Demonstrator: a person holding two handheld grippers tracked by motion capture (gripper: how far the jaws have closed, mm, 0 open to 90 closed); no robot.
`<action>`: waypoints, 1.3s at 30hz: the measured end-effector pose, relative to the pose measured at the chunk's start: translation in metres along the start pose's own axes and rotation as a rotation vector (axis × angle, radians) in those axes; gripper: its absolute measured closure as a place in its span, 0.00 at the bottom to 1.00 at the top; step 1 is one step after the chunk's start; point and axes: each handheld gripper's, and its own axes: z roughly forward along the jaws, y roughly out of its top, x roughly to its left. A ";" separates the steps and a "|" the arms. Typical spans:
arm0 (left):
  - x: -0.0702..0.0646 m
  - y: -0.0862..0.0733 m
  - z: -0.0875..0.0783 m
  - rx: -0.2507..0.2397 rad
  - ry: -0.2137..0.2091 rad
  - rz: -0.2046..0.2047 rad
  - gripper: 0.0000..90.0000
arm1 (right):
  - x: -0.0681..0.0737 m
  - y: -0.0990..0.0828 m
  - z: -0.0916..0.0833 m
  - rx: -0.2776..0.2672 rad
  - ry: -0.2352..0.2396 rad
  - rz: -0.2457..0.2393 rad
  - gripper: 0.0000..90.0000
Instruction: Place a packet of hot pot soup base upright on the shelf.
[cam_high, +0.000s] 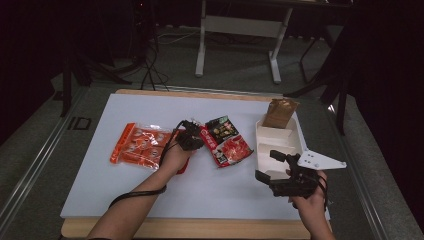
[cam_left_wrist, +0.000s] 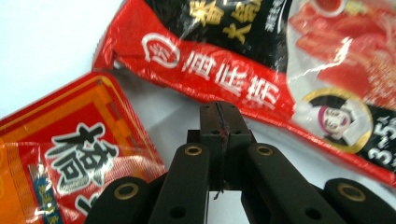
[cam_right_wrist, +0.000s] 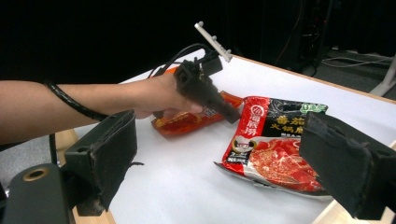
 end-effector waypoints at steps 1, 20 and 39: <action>0.000 0.000 0.000 0.001 -0.002 -0.005 1.00 | -0.001 0.000 0.000 -0.003 0.002 0.002 0.13; -0.004 0.004 0.014 0.048 0.005 -0.011 1.00 | 0.001 -0.001 0.004 0.014 0.013 -0.006 0.13; 0.007 0.027 0.026 0.024 -0.015 0.009 1.00 | -0.002 -0.003 0.003 0.011 0.013 0.005 0.13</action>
